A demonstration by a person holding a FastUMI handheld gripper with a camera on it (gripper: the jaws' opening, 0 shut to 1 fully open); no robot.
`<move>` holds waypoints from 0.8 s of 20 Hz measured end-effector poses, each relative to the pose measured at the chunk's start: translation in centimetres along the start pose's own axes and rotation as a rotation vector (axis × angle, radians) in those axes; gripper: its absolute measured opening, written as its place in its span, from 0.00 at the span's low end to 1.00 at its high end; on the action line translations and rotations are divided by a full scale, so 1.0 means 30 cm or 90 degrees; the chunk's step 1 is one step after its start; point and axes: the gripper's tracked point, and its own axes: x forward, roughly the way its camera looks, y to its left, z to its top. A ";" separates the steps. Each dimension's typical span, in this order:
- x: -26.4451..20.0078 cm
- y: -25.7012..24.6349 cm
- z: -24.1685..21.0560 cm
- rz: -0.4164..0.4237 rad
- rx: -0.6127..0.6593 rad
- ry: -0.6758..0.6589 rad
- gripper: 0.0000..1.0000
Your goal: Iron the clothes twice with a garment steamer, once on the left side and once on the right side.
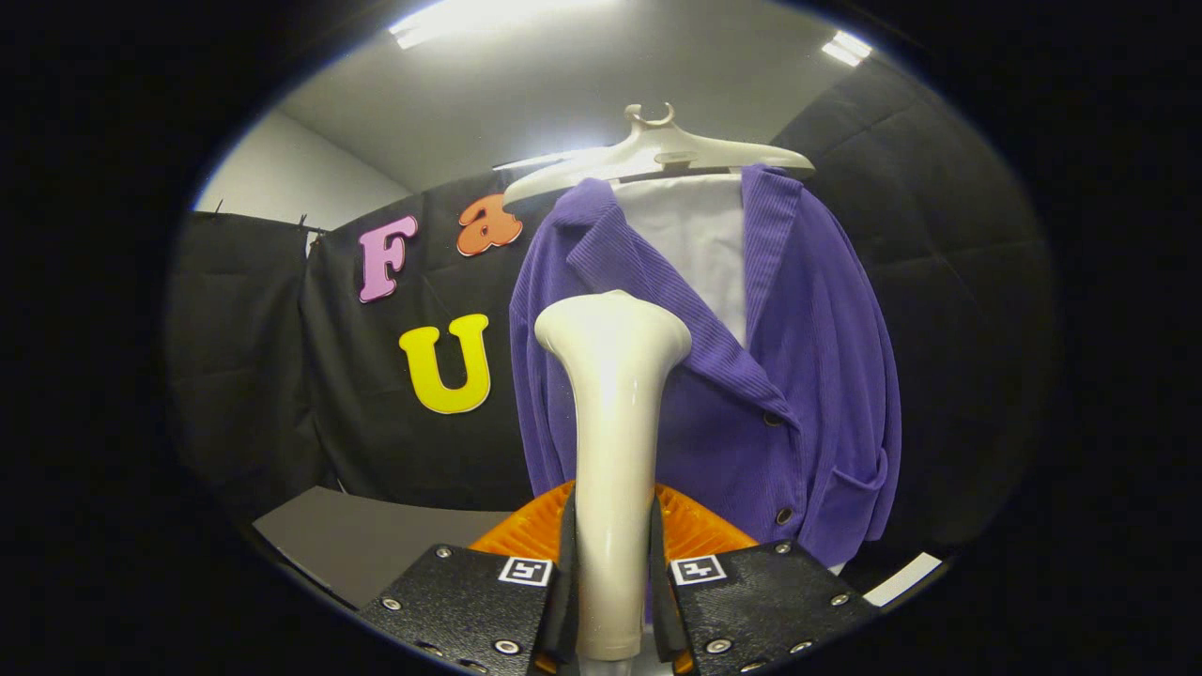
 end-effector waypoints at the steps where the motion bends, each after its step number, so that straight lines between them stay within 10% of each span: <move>1: -0.006 -0.011 -0.028 -0.005 0.006 0.009 0.31; 16: -0.122 -0.061 -0.423 -0.048 0.018 0.135 0.32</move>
